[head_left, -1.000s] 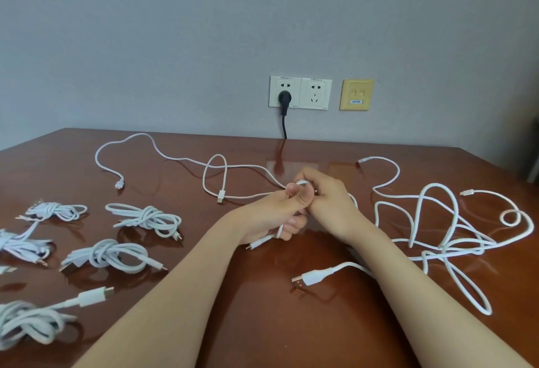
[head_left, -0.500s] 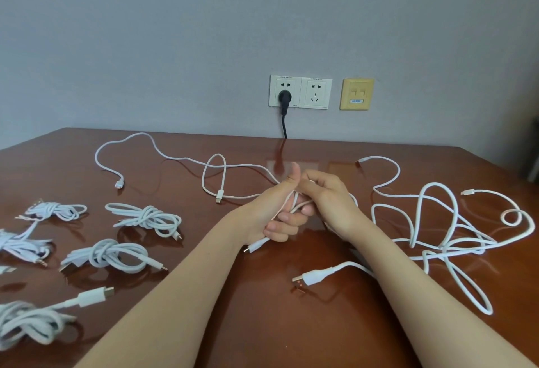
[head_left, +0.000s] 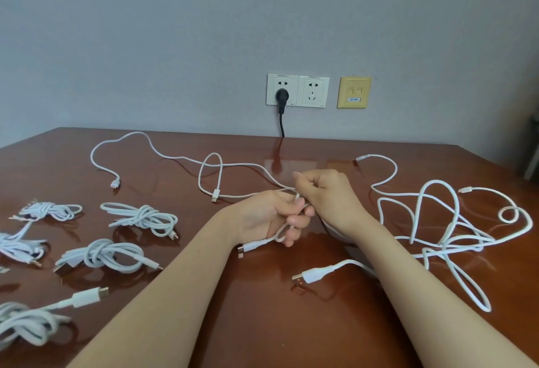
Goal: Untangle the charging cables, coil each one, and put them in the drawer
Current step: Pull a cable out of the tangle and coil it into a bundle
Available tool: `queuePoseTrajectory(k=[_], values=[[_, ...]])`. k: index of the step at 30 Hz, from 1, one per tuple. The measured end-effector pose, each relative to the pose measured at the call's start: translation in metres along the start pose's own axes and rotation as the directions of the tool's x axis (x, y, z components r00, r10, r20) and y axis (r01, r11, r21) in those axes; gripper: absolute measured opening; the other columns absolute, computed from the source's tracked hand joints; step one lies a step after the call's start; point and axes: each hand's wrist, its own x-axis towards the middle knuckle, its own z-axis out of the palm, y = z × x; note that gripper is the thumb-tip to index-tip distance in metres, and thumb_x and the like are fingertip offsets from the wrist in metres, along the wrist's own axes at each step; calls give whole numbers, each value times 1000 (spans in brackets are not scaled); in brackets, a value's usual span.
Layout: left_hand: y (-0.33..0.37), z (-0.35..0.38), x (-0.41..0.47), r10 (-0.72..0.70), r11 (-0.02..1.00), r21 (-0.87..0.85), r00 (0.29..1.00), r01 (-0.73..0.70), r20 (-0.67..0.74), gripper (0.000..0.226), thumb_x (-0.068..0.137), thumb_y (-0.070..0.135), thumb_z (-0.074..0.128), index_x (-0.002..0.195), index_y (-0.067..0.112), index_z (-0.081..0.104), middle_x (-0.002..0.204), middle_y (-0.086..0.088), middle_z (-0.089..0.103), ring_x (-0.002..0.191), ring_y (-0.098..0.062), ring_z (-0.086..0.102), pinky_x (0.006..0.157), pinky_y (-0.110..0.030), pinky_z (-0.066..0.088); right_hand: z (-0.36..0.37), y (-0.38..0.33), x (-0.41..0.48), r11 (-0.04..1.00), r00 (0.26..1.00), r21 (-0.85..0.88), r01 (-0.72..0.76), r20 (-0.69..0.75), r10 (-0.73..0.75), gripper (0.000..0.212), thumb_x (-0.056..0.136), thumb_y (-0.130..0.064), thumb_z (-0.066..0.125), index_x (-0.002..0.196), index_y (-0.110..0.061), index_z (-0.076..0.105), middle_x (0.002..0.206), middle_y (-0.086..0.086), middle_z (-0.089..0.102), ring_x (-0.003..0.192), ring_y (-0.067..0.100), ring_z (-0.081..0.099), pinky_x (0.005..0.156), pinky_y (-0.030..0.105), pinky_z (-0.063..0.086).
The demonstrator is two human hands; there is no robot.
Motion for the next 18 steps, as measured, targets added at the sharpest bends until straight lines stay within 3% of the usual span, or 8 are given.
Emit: queuePoseTrajectory(k=[4, 6, 12, 15, 18], values=[[3, 2, -1, -60, 998, -12, 998, 60, -25, 30, 100, 13, 27, 73, 12, 41, 43, 10, 28, 31, -1, 24, 31, -14, 19, 0, 1, 1, 998, 1000, -67, 3, 16, -2, 49, 94, -25, 49, 47, -16, 43, 44, -7, 46, 48, 7, 38, 54, 25, 34], [5, 3, 1, -96, 995, 10, 994, 97, -51, 31, 99, 14, 26, 72, 13, 41, 42, 10, 26, 29, -1, 19, 30, -14, 14, -2, 2, 0, 997, 1000, -77, -9, 26, 11, 52, 95, -26, 48, 44, -18, 40, 40, -9, 44, 45, 6, 38, 53, 23, 32], [3, 8, 4, -40, 997, 54, 991, 47, -129, 40, 103, 33, 24, 70, 15, 38, 43, 11, 25, 30, -1, 17, 31, -15, 11, 0, 2, 0, 996, 995, 7, -91, -29, 91, 53, 97, -29, 44, 47, -17, 33, 45, -8, 39, 49, 7, 32, 55, 26, 30], [1, 9, 7, 32, 998, 59, 980, -20, -198, 42, 102, 37, 25, 68, 15, 37, 43, 10, 25, 31, -2, 16, 31, -15, 11, 1, 1, -1, 990, 991, 33, -134, -4, 134, 47, 99, -33, 38, 58, -14, 48, 59, -3, 50, 59, 11, 42, 63, 28, 35], [3, 6, 11, 74, 997, 9, 944, -76, -323, 41, 103, 36, 25, 68, 16, 36, 42, 9, 26, 29, -3, 16, 28, -16, 11, 1, 2, -1, 985, 985, 9, -172, 9, 172, 43, 100, -36, 33, 68, -20, 56, 61, -10, 53, 62, 9, 46, 63, 21, 37]])
